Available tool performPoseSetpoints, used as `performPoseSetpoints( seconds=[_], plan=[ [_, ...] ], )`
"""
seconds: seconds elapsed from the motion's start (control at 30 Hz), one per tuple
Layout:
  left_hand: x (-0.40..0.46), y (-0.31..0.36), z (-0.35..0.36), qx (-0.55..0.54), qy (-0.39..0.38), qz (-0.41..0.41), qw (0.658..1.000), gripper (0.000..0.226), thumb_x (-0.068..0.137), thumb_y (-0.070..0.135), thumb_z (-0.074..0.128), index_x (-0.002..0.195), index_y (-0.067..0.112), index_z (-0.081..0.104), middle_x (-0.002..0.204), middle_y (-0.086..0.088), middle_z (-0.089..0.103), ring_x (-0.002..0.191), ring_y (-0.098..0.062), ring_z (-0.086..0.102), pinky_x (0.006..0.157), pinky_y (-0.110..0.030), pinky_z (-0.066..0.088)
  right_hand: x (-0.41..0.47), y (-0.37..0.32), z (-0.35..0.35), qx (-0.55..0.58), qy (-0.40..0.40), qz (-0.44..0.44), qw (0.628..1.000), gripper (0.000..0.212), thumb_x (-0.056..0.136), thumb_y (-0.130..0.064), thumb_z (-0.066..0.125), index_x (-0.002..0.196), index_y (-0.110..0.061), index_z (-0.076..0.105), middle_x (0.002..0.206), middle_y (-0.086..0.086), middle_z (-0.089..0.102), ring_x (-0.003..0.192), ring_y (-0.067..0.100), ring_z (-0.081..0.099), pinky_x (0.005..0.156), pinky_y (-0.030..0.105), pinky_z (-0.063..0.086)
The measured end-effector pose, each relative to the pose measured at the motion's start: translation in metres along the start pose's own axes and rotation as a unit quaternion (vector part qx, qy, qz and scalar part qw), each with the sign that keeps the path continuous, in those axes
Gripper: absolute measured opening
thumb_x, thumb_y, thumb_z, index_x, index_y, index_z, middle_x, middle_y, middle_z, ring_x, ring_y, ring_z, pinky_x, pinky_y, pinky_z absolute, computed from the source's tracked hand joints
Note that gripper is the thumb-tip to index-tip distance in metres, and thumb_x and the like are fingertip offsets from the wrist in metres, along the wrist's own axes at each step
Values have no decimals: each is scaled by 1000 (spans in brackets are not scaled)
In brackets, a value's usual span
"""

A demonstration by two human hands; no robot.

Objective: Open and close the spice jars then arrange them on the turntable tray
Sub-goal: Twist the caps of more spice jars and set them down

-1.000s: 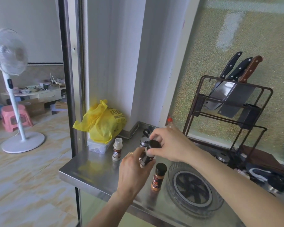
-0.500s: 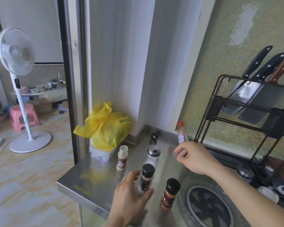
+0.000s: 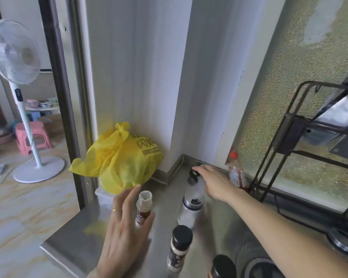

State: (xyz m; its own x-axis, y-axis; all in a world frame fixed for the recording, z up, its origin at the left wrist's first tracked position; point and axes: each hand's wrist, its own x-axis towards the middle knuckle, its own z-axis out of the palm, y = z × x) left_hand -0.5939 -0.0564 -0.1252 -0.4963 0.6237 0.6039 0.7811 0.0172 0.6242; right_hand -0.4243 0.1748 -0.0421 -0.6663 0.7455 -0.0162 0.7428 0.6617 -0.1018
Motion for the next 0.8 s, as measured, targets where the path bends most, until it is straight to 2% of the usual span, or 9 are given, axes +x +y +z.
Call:
performPoseSetpoints(
  seconds=[0.1,0.2,0.27,0.33,0.43,0.5,0.57,0.67,0.8],
  plan=[
    [7,-15,12,33,-3,10,999,95,65,25,94,146,17,44,132,-1,47,108,-23,62,89,-24,47,32,7,15,-33,-15,-2,999,96,80,23,48,158,-28,25,168,7,14,143,37,40,112,42,41],
    [8,-22,21,60,-14,29,998,86,65,27,93,139,15,51,126,1,51,100,-21,65,86,-23,46,60,18,33,-74,-27,-16,997,95,81,17,59,158,-26,25,169,5,12,140,39,42,109,44,44],
    [7,-22,23,61,-21,43,997,74,68,26,91,131,16,55,122,4,50,96,-17,62,83,-18,43,74,24,42,-93,-22,-35,995,79,84,11,59,154,-18,35,164,10,25,135,40,47,109,44,43],
    [7,-23,23,64,-29,39,997,65,71,24,89,126,16,56,120,4,49,85,-15,64,74,-17,43,81,23,46,-102,-6,-49,994,61,82,10,56,140,-10,49,144,16,47,122,40,56,100,44,47],
    [6,-23,22,51,-36,13,998,57,74,25,85,122,20,55,120,6,47,77,-16,66,61,-16,40,76,15,41,-106,16,-38,993,46,77,12,58,120,-5,57,119,14,53,106,40,61,87,44,51],
    [6,-21,21,46,-41,-4,998,54,78,26,83,122,23,53,122,7,45,78,-20,65,59,-20,44,64,11,33,-98,35,-32,994,44,77,12,61,118,-5,59,121,13,53,107,40,62,88,44,52],
    [7,-16,19,48,-41,-19,998,52,80,29,81,123,25,52,124,7,43,80,-24,63,60,-28,49,45,8,19,-90,58,-27,994,46,82,8,61,126,-6,59,128,12,55,112,38,62,93,45,51],
    [4,-5,7,33,-32,-17,999,51,80,30,82,123,22,56,128,6,40,82,-25,66,60,-32,53,2,-1,-15,-48,95,-17,994,51,90,-9,67,138,-12,51,134,9,59,118,34,62,97,44,50],
    [-7,9,-16,-35,-1,-35,999,51,76,24,86,119,27,59,124,15,36,86,-20,69,67,-33,59,-61,-16,-72,-10,134,-8,991,44,87,-21,74,126,-20,55,125,2,67,110,26,63,94,36,47]
  ],
)
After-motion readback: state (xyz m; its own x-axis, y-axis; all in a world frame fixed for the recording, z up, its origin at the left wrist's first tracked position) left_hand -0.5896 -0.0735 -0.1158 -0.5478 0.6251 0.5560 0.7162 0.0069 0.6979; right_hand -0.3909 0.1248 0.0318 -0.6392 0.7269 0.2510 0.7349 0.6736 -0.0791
